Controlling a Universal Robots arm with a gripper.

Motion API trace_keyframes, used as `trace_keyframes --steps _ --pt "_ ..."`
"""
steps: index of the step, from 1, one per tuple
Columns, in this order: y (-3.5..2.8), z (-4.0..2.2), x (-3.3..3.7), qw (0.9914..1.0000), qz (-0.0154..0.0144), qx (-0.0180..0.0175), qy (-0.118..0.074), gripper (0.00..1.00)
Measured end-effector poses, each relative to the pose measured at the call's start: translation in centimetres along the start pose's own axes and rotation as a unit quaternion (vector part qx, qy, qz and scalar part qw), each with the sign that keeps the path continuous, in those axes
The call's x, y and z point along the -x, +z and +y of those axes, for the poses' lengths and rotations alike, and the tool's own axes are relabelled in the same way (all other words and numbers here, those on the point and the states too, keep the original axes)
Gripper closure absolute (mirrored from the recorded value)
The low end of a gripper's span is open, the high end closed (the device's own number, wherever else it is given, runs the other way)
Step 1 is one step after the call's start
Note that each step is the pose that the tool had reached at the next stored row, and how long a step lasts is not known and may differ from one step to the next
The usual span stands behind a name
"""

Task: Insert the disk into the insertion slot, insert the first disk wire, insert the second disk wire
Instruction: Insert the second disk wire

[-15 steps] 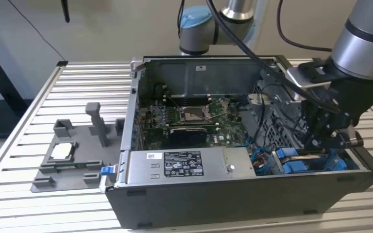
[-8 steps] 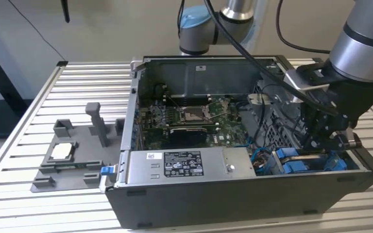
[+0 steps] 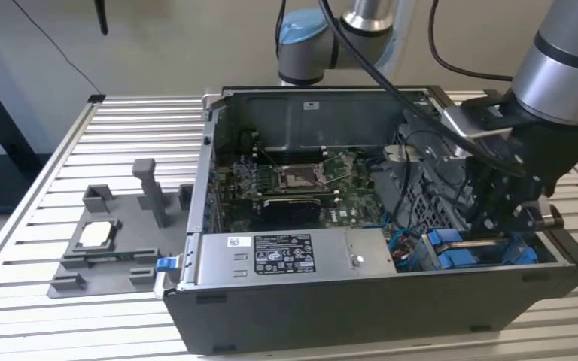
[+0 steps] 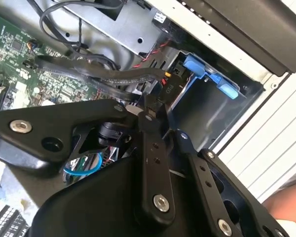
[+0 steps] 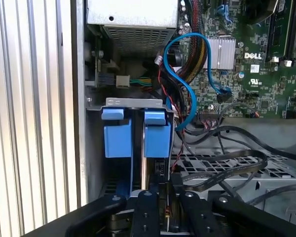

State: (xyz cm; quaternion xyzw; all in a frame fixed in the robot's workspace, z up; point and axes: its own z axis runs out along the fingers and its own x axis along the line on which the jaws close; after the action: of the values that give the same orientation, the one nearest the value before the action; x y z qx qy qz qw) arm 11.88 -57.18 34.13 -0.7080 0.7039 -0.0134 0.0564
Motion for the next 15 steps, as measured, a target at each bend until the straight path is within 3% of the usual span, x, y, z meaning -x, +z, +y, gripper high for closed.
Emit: trace_keyframes --steps 4,9,15 --pt "-1.24 -0.12 0.08 1.0 -0.0001 0.0002 0.0 0.76" --pt "-2.07 -0.21 0.13 1.0 0.0 0.0009 0.0 0.76" --pt "-3.35 -0.37 0.21 0.99995 0.0007 0.01 0.001 0.76"
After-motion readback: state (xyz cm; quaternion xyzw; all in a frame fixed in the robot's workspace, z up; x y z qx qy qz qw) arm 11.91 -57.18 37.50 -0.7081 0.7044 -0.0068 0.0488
